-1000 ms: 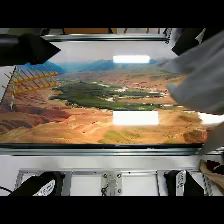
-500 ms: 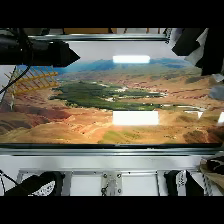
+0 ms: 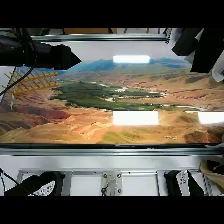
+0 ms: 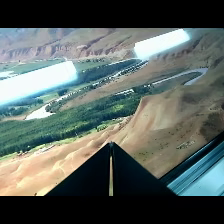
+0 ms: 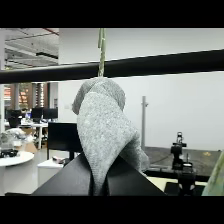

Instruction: Fold the clothes and pants, and hang the long-sleeved shirts on hangers.

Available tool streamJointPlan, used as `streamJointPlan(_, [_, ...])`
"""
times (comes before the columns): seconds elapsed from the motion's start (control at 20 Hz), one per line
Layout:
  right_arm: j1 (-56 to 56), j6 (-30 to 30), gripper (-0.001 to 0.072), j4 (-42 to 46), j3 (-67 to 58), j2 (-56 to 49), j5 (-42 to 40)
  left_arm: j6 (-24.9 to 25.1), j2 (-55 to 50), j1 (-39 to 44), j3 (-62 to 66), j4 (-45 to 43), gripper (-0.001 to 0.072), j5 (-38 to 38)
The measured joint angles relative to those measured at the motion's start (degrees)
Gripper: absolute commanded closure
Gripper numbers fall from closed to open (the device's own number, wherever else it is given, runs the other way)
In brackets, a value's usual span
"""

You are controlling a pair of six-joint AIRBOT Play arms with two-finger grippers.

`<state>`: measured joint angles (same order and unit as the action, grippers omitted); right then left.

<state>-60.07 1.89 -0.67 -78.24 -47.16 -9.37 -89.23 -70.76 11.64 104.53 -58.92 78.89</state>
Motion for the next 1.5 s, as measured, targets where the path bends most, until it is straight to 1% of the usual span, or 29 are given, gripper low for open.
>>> streamJointPlan(0.2, [-4.4, 0.1, 0.0703, -3.0, -0.3, -1.5, -0.2, 0.0, 0.0, 0.0, 0.0, 0.0, 0.0693, 0.4])
streamJointPlan(0.35, [-7.2, 0.1, 0.0703, -4.1, -0.3, -2.4, 1.1, 0.0, 0.0, 0.0, 0.0, 0.0, 0.0693, 0.6])
streamJointPlan(0.8, [-9.1, 0.1, 0.0683, -4.5, 0.7, -3.6, 6.2, -0.2, 0.0, 0.0, 0.0, 0.1, 0.0693, 0.6])
streamJointPlan(0.85, [-9.2, 0.1, 0.0648, -4.5, 1.0, -3.6, 6.8, -0.2, 0.0, 0.0, 0.0, 0.1, 0.0693, 0.6])
streamJointPlan(0.9, [-9.2, 0.1, 0.0461, -4.5, 1.3, -3.5, 7.2, -0.2, 0.0, 0.0, 0.0, 0.1, 0.0693, 0.6])
streamJointPlan(0.95, [-9.2, 0.0, 0.0248, -4.7, 1.7, -3.4, 7.5, -0.2, 0.0, 0.0, 0.0, 0.1, 0.0693, 0.6])
streamJointPlan(1.0, [-9.2, 0.1, 0.0142, -4.7, 2.0, -3.2, 7.7, -0.2, 0.0, 0.0, 0.0, 0.1, 0.0693, 0.6])
streamJointPlan(1.25, [-9.2, -0.2, 0.0142, -4.7, 2.8, -1.4, 8.3, -0.2, 0.0, 0.0, 0.0, 0.1, 0.0693, 0.7])
streamJointPlan(1.3, [-9.2, -0.3, 0.0173, -4.7, 2.8, -0.5, 8.8, -0.2, 0.0, 0.0, 0.0, 0.1, 0.0693, 0.7])
streamJointPlan(1.35, [-9.2, -0.3, 0.0286, -4.7, 2.8, 0.5, 9.9, -0.2, 0.0, 0.0, 0.0, 0.1, 0.0693, 0.6])
streamJointPlan(1.4, [-9.2, -0.4, 0.0362, -4.7, 2.8, 1.7, 11.6, -0.1, 0.0, 0.0, 0.0, 0.1, 0.0693, 0.6])
streamJointPlan(1.5, [-9.2, -1.0, 0.0359, -4.7, 2.9, 3.8, 17.3, 0.0, 0.0, 0.0, 0.0, 0.1, 0.0693, 0.6])
